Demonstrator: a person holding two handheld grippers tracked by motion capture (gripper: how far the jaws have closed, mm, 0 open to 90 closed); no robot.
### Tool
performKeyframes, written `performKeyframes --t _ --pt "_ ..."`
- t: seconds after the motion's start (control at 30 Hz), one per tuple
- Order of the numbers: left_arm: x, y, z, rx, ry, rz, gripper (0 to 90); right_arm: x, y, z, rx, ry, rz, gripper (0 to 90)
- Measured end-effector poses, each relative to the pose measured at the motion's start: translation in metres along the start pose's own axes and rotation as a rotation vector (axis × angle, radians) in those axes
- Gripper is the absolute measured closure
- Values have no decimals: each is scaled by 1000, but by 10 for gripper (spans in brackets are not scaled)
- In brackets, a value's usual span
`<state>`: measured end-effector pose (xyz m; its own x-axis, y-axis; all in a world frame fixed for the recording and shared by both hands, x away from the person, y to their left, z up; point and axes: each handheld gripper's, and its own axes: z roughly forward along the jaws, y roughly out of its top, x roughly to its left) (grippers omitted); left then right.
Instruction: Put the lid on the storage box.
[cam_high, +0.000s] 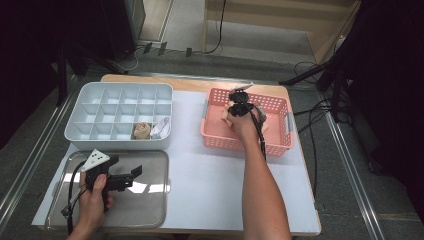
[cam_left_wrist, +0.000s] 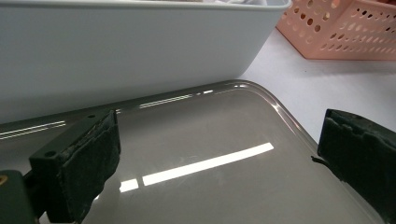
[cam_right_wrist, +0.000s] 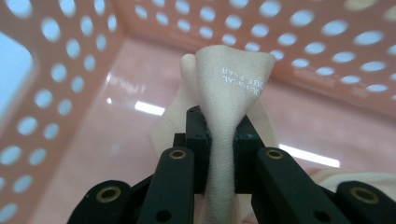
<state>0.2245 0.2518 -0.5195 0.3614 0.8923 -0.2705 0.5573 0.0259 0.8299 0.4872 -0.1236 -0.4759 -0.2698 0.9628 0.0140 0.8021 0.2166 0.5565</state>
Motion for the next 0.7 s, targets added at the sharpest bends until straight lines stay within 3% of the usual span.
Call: performKeyframes --t 0.17,0.3,0.53,0.7 --pt "1 0 0 -1 4 1 0 -8 -2 -17 -133 22 80 822" --pt "0 0 1 2 8 4 0 -10 -3 -33 -214 35 110 823" --pt "0 0 1 0 7 1 0 -9 -6 -52 -275 73 141 823" --pt "0 1 1 -1 3 -1 0 -2 -13 -69 -317 86 111 823"
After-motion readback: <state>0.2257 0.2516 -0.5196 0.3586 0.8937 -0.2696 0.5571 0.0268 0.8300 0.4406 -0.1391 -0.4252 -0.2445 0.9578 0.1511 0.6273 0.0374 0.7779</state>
